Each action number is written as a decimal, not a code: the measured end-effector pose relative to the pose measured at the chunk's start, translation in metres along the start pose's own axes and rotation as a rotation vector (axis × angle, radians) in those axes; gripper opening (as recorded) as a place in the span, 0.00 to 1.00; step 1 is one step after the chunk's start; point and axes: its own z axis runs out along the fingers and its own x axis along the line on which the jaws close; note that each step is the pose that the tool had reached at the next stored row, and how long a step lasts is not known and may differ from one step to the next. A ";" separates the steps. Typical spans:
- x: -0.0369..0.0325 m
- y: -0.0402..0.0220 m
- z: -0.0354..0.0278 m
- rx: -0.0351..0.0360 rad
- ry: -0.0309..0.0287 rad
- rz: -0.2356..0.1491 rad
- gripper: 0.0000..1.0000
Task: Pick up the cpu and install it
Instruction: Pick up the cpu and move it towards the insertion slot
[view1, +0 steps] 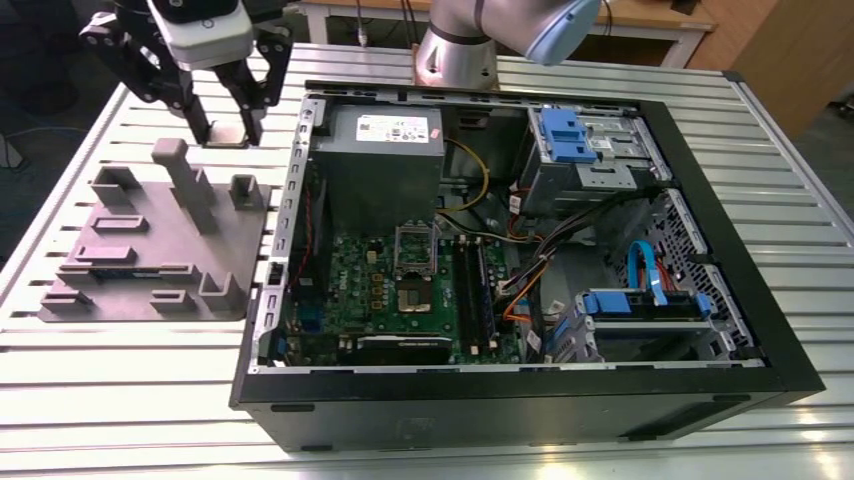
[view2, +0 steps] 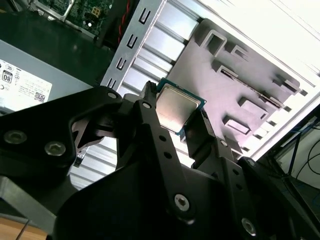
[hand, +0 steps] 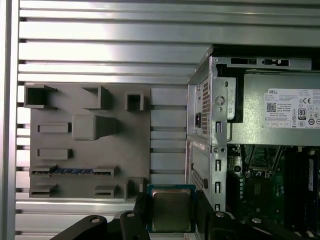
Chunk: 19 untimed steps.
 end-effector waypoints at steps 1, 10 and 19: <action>-0.0018 0.0000 0.0001 0.0000 -0.0001 0.000 0.47; -0.0241 -0.0001 0.0003 0.0000 -0.0001 0.000 0.47; -0.0400 -0.0001 0.0005 0.0000 -0.0001 0.000 0.47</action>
